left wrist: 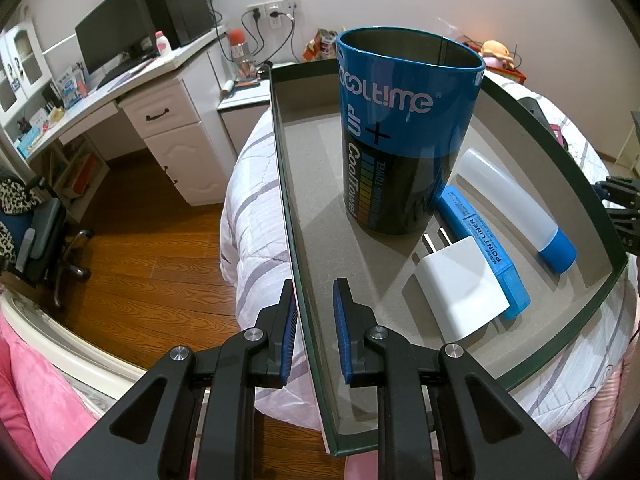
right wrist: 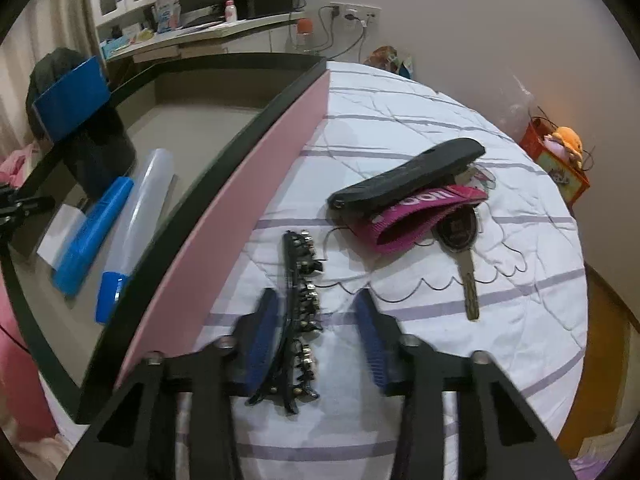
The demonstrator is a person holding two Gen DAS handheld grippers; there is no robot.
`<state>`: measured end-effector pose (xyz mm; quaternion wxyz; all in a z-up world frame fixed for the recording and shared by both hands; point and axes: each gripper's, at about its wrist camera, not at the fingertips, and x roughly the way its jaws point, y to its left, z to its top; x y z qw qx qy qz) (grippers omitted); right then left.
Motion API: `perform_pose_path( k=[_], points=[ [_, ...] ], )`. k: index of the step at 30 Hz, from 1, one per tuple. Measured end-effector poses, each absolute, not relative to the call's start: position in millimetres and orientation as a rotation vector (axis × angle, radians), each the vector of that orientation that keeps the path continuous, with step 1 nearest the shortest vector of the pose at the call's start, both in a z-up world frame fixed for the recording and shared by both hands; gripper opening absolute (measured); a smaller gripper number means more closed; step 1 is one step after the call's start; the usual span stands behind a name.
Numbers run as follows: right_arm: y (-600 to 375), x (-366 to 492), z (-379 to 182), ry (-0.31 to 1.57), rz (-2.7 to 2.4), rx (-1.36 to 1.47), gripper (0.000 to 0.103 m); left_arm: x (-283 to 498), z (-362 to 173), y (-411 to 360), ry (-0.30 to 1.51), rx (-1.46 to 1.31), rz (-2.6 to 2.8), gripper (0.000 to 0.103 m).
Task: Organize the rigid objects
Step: 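Move the right tool to the black hair clip and grasp it, then carry the black hair clip with the right tool into the tray and release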
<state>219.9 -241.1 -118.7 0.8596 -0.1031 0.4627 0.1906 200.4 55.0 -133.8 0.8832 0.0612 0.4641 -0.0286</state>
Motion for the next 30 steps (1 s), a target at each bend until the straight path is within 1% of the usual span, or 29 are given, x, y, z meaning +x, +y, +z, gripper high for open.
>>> perform_pose_path(
  k=[1,2,9,20,30],
  points=[
    [-241,220,-118,0.975,0.399,-0.215,0.023,200,-134,55,0.966,0.128,-0.060,0.016],
    [-242,220,-118,0.982,0.399,-0.209,0.019,201,-134,55,0.966,0.127,-0.059,0.016],
    [-254,212,-112,0.972,0.380,-0.172,0.019,200,-133,55,0.965,0.126,-0.059,0.016],
    [-269,191,-65,0.857,0.343,-0.123,0.019,200,-132,55,0.964,0.124,-0.059,0.016],
    [-224,208,-40,0.803,0.441,-0.145,0.019,199,-129,56,0.964,0.120,-0.061,0.016]
  ],
)
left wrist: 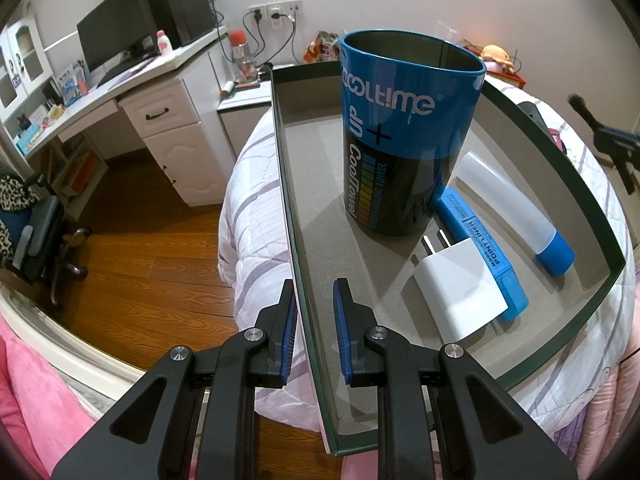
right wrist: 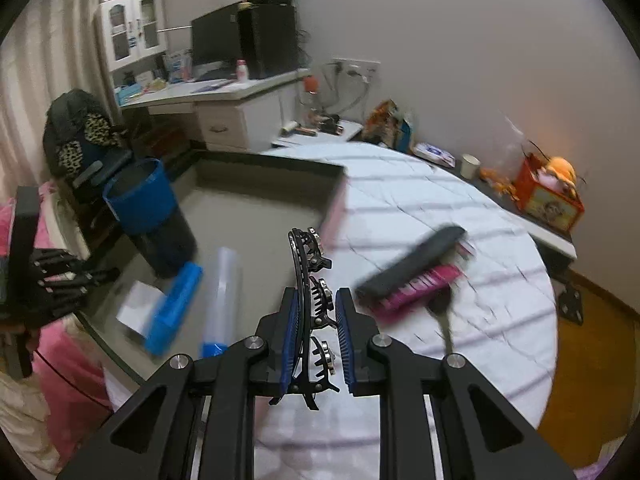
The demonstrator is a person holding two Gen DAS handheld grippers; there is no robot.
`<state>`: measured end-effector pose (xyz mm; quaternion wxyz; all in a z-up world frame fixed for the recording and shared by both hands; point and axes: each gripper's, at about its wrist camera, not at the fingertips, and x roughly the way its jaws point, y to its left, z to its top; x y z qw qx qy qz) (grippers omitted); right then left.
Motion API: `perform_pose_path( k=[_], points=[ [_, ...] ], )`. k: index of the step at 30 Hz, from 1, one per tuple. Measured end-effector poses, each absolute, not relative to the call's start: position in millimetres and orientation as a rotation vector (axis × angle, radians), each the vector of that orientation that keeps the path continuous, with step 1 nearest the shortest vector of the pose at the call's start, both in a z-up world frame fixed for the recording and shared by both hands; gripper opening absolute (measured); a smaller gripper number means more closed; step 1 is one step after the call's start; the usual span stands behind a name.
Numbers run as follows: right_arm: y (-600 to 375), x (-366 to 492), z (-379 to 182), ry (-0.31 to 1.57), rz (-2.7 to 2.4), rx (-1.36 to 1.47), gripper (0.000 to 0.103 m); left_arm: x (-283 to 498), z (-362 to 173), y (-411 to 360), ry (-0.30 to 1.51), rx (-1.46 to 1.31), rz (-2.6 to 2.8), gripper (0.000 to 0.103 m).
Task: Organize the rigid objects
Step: 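Carry the black hair clip with the right tool into the tray and release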
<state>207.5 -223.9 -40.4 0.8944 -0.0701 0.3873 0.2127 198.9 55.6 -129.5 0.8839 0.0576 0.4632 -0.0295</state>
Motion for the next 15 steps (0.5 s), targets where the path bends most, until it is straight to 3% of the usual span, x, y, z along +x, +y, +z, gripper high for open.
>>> perform_pose_path(
  k=[15],
  points=[
    [-128,262,-68,0.883,0.510,-0.364,0.019,202,-128,56,0.965,0.116,-0.069,0.017]
  ],
)
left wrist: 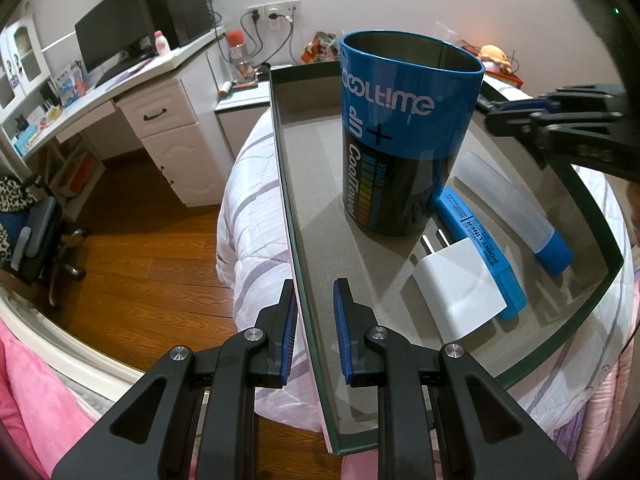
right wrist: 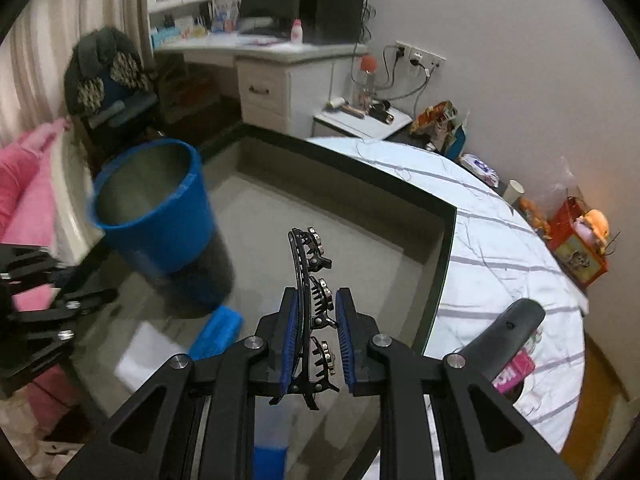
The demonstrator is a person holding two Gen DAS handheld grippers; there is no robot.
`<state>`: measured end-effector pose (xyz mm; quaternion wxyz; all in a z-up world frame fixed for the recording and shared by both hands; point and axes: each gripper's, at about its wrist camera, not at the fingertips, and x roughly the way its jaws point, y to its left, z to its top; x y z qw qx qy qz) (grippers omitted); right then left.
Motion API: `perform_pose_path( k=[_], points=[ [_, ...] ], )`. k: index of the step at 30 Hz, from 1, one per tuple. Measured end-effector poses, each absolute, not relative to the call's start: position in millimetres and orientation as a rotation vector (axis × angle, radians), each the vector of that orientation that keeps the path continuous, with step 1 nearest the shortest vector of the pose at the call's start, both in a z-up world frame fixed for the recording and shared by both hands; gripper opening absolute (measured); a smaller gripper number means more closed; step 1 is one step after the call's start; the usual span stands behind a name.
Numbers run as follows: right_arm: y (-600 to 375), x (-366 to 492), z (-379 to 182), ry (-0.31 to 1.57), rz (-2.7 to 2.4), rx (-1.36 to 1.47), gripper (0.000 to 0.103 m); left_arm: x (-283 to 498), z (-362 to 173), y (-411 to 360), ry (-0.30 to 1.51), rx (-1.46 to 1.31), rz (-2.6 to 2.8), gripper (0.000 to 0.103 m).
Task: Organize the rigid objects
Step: 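Carry the black hair clip with the right tool into the tray and release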
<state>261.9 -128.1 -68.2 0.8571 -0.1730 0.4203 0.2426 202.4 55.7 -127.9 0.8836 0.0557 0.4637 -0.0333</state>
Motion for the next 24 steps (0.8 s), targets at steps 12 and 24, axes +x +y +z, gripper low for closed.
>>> perform_pose_path(
  k=[12,24],
  points=[
    [-118,278,-96,0.994,0.449,-0.441,0.019,202,-128,56,0.965,0.115,-0.069,0.017],
    [-126,278,-90,0.964,0.439,-0.399,0.044,204,-128,54,0.967,0.116,-0.068,0.017]
  ],
)
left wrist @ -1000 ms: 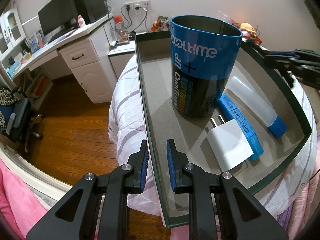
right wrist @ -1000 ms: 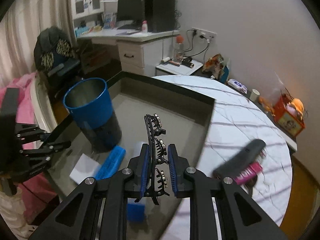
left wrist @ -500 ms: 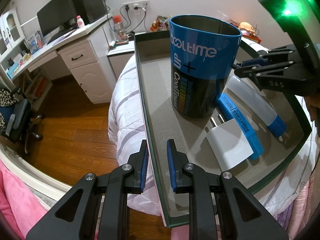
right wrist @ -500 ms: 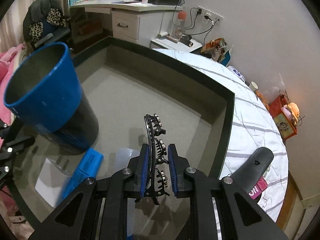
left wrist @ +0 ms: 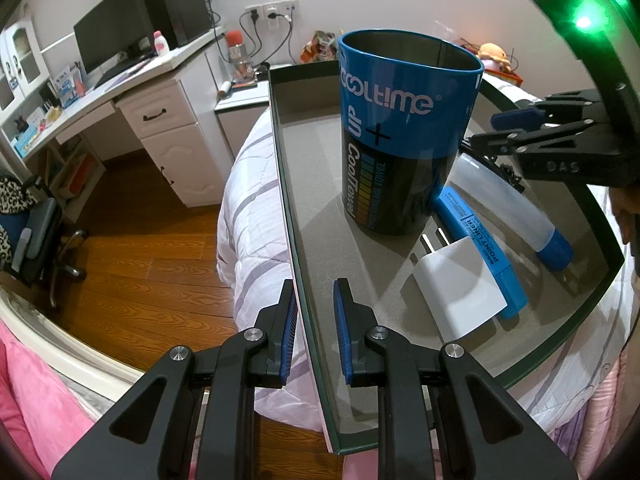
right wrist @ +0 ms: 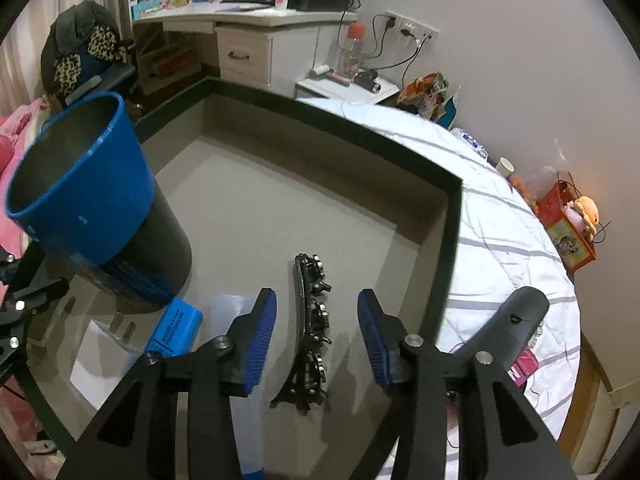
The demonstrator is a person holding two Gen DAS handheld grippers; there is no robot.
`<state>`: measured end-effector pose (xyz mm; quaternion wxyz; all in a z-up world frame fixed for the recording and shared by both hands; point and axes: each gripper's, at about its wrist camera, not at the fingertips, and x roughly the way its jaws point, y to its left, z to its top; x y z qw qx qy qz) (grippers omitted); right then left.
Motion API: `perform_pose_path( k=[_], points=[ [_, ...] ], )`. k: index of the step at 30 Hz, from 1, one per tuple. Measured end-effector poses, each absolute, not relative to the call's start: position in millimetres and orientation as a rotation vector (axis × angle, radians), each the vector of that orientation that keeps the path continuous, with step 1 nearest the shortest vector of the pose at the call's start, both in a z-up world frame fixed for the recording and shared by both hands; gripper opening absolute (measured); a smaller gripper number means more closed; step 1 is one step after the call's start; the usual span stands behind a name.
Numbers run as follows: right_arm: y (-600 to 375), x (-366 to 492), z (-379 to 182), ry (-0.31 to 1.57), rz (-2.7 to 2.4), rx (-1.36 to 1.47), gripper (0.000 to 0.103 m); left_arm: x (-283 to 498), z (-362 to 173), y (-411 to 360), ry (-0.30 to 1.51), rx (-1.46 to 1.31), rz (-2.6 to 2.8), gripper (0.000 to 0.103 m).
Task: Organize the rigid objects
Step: 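Carry the black hair clip with the right tool into the tray and release, then move the right tool to the keys with pink strap and grasp them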
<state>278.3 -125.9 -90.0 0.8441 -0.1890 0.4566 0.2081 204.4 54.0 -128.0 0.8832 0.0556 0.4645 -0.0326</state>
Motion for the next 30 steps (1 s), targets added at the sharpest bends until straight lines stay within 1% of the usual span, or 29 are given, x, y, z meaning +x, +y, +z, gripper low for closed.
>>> perform_pose_path(
  k=[8,9,11,15,18,20,23,30],
  points=[
    [-148,254,-55,0.846,0.335,-0.392,0.045,204,-128,53,0.968,0.119,-0.066,0.017],
    [-149,251,-52,0.836,0.322,-0.392,0.046,204,-128,53,0.968,0.120,-0.065,0.017],
    [-159,244,-43,0.807,0.283,-0.386,0.056,204,-127,52,0.969,0.121,-0.063,0.017],
    [-184,230,-26,0.750,0.192,-0.345,0.058,204,-127,51,0.971,0.121,-0.060,0.017],
    [-204,224,-18,0.733,0.138,-0.285,0.063,204,-127,51,0.973,0.121,-0.057,0.017],
    [-220,219,-14,0.718,0.088,-0.254,0.066,204,-127,51,0.975,0.122,-0.053,0.017],
    [-237,216,-14,0.716,0.055,-0.215,0.069,204,-126,50,0.976,0.129,-0.045,0.017],
    [-271,209,-27,0.751,0.011,-0.146,0.070,203,-126,48,0.977,0.134,-0.040,0.017]
  ],
)
